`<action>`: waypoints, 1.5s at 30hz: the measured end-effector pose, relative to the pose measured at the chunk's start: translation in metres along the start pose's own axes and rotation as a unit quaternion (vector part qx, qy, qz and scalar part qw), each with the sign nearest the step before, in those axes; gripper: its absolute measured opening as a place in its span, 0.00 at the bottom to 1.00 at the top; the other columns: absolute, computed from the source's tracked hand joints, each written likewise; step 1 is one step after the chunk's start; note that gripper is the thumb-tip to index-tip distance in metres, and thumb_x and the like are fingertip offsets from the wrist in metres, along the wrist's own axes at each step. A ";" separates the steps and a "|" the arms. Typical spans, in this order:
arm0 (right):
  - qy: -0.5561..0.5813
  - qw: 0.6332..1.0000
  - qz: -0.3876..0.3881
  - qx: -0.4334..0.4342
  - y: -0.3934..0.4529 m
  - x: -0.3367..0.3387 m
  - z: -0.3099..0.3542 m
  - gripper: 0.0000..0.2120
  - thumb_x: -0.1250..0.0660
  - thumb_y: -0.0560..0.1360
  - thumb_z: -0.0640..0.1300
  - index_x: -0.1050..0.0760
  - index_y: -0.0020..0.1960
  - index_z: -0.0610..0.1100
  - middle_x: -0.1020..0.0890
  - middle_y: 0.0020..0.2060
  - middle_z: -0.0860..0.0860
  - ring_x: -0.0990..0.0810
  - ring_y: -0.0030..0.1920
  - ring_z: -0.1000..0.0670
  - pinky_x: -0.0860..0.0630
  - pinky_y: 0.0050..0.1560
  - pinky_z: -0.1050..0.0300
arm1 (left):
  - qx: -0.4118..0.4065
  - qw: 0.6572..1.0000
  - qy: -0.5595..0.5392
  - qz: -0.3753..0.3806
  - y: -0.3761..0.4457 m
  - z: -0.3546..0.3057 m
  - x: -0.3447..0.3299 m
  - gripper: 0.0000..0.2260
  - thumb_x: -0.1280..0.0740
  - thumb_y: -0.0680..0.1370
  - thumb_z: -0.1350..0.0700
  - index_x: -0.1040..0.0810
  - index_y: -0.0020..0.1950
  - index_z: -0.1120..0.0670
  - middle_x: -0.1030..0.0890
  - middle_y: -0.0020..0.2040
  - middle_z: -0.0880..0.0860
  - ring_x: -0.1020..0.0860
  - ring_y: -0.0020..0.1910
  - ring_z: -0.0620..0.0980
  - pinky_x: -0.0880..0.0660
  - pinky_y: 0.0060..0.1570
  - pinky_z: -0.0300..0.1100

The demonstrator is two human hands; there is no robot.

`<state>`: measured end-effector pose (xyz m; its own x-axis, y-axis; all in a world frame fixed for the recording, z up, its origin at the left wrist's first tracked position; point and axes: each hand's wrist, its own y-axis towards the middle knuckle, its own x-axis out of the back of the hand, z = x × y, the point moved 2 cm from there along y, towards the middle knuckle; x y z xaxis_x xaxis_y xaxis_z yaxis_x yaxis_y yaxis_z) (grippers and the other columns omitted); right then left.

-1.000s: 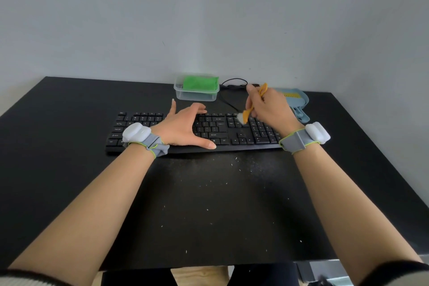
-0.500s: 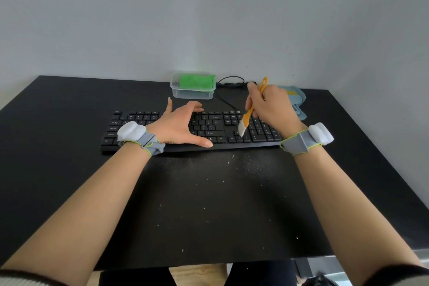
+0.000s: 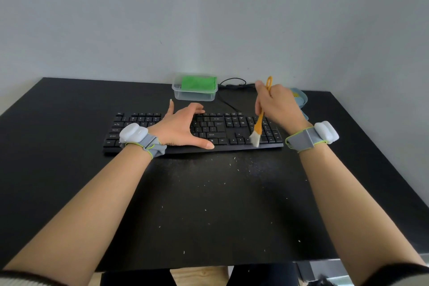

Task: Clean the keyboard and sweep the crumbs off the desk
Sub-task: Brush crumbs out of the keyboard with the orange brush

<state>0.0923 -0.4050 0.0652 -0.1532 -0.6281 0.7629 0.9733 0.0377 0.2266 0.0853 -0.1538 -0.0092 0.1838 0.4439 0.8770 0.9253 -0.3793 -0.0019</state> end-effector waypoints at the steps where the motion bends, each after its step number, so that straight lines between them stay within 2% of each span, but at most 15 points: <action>1: 0.009 1.000 -0.011 0.000 0.001 0.001 0.000 0.33 0.48 0.84 0.55 0.20 0.29 0.42 0.25 0.18 0.54 0.24 0.25 0.56 0.29 0.38 0.61 | 0.001 1.000 0.000 0.000 0.000 0.001 0.001 0.53 0.28 0.61 0.27 0.45 0.76 0.52 0.33 0.75 0.46 0.37 0.75 0.46 0.70 0.73 0.60; 4: 0.028 0.999 -0.030 0.012 -0.001 0.000 -0.003 0.31 0.47 0.84 0.56 0.18 0.32 0.43 0.21 0.22 0.50 0.22 0.27 0.55 0.26 0.37 0.63 | 0.001 1.000 0.002 0.001 0.000 -0.001 0.000 0.52 0.28 0.62 0.27 0.45 0.76 0.52 0.33 0.75 0.46 0.37 0.75 0.46 0.71 0.73 0.60; 9: 0.015 0.999 -0.020 0.030 -0.006 0.000 -0.003 0.31 0.47 0.84 0.53 0.20 0.28 0.44 0.24 0.18 0.52 0.24 0.24 0.55 0.29 0.31 0.64 | 0.003 1.000 0.000 -0.003 -0.001 -0.001 0.000 0.53 0.27 0.62 0.28 0.45 0.76 0.52 0.33 0.75 0.45 0.37 0.75 0.45 0.70 0.73 0.60; 12: -0.012 0.999 -0.018 0.041 -0.009 -0.001 -0.004 0.32 0.47 0.83 0.54 0.20 0.28 0.44 0.22 0.20 0.50 0.22 0.25 0.52 0.22 0.37 0.58 | 0.006 1.000 0.000 -0.001 -0.001 -0.001 0.000 0.53 0.27 0.61 0.28 0.44 0.76 0.52 0.33 0.75 0.45 0.37 0.75 0.45 0.70 0.73 0.60; 15: 0.005 0.999 -0.027 0.024 -0.007 0.004 -0.003 0.31 0.46 0.83 0.53 0.21 0.26 0.44 0.25 0.18 0.51 0.24 0.23 0.54 0.24 0.36 0.58 | 0.005 1.000 0.001 -0.001 -0.001 -0.001 0.001 0.52 0.28 0.62 0.28 0.44 0.76 0.52 0.33 0.75 0.45 0.37 0.75 0.46 0.70 0.73 0.60; 18: 0.047 0.995 -0.075 0.039 -0.002 0.006 -0.002 0.26 0.44 0.83 0.57 0.19 0.35 0.45 0.19 0.26 0.48 0.19 0.30 0.49 0.20 0.41 0.54 | 0.007 1.000 -0.001 -0.001 -0.002 0.000 0.002 0.52 0.28 0.62 0.28 0.44 0.76 0.52 0.33 0.75 0.46 0.37 0.75 0.46 0.69 0.73 0.60; 20: 0.016 0.998 -0.039 0.042 0.001 -0.001 -0.003 0.26 0.44 0.82 0.59 0.19 0.36 0.46 0.18 0.28 0.48 0.18 0.34 0.47 0.19 0.45 0.48 | 0.005 1.000 0.001 -0.001 -0.003 -0.001 0.002 0.52 0.27 0.62 0.28 0.44 0.76 0.52 0.33 0.75 0.46 0.36 0.75 0.46 0.70 0.73 0.60; 23: -0.034 0.999 0.009 0.011 -0.001 -0.002 -0.002 0.32 0.47 0.83 0.57 0.19 0.28 0.45 0.22 0.20 0.54 0.21 0.30 0.53 0.22 0.46 0.55 | 0.003 1.000 0.001 -0.002 -0.002 -0.002 0.002 0.52 0.27 0.62 0.28 0.44 0.76 0.52 0.33 0.75 0.46 0.37 0.75 0.46 0.70 0.73 0.60; 26: -0.029 0.999 -0.026 0.019 0.001 0.003 0.002 0.32 0.47 0.83 0.53 0.19 0.28 0.43 0.25 0.17 0.55 0.24 0.24 0.56 0.26 0.39 0.60 | 0.006 1.000 -0.002 -0.004 -0.002 -0.001 0.003 0.52 0.28 0.62 0.28 0.45 0.76 0.52 0.33 0.75 0.46 0.37 0.75 0.46 0.70 0.73 0.60; 30: -0.009 0.997 -0.059 0.041 0.000 0.000 -0.006 0.28 0.46 0.83 0.58 0.19 0.35 0.46 0.19 0.26 0.49 0.18 0.32 0.49 0.20 0.45 0.52 | 0.005 1.000 0.000 -0.002 -0.002 0.000 0.002 0.52 0.28 0.62 0.28 0.44 0.76 0.52 0.33 0.75 0.46 0.37 0.75 0.46 0.70 0.73 0.60; 33: -0.039 0.998 -0.038 0.012 -0.001 0.004 -0.008 0.32 0.48 0.84 0.56 0.19 0.30 0.43 0.22 0.22 0.51 0.20 0.31 0.49 0.21 0.48 0.53 | 0.003 1.000 -0.001 -0.003 -0.001 0.001 0.002 0.52 0.27 0.62 0.28 0.45 0.76 0.52 0.33 0.75 0.46 0.37 0.75 0.47 0.70 0.73 0.60; 36: -0.027 0.996 -0.081 -0.001 0.001 0.011 -0.005 0.32 0.48 0.83 0.53 0.20 0.28 0.41 0.26 0.17 0.53 0.23 0.27 0.50 0.22 0.44 0.55 | 0.006 1.000 -0.002 -0.002 -0.001 0.001 0.002 0.52 0.27 0.62 0.28 0.44 0.76 0.52 0.33 0.75 0.46 0.37 0.75 0.46 0.70 0.73 0.61; 40: -0.008 0.997 -0.068 0.022 0.000 0.007 -0.010 0.29 0.46 0.83 0.57 0.19 0.34 0.44 0.20 0.25 0.51 0.19 0.32 0.49 0.21 0.46 0.53 | 0.005 1.000 -0.008 -0.006 -0.001 0.000 0.000 0.52 0.27 0.62 0.29 0.44 0.76 0.52 0.32 0.74 0.45 0.36 0.75 0.45 0.70 0.73 0.60; 42: -0.025 0.999 -0.042 0.011 -0.002 0.005 -0.012 0.32 0.47 0.83 0.57 0.19 0.30 0.44 0.21 0.23 0.51 0.20 0.31 0.49 0.21 0.48 0.53 | 0.004 1.000 -0.008 -0.007 -0.001 0.000 0.000 0.52 0.27 0.62 0.29 0.44 0.76 0.52 0.32 0.74 0.45 0.36 0.74 0.45 0.70 0.73 0.60; 45: -0.018 0.997 -0.076 0.004 0.001 0.010 -0.009 0.34 0.48 0.84 0.56 0.21 0.26 0.43 0.23 0.21 0.50 0.21 0.28 0.49 0.23 0.43 0.57 | 0.005 1.000 -0.007 -0.007 -0.001 0.000 0.002 0.52 0.27 0.62 0.29 0.44 0.76 0.52 0.32 0.75 0.45 0.36 0.75 0.46 0.70 0.73 0.60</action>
<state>0.0932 -0.4188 0.0677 -0.3052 -0.5995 0.7399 0.9368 -0.0496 0.3462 0.0851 -0.1524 -0.0076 0.1761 0.4605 0.8700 0.9308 -0.3656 0.0051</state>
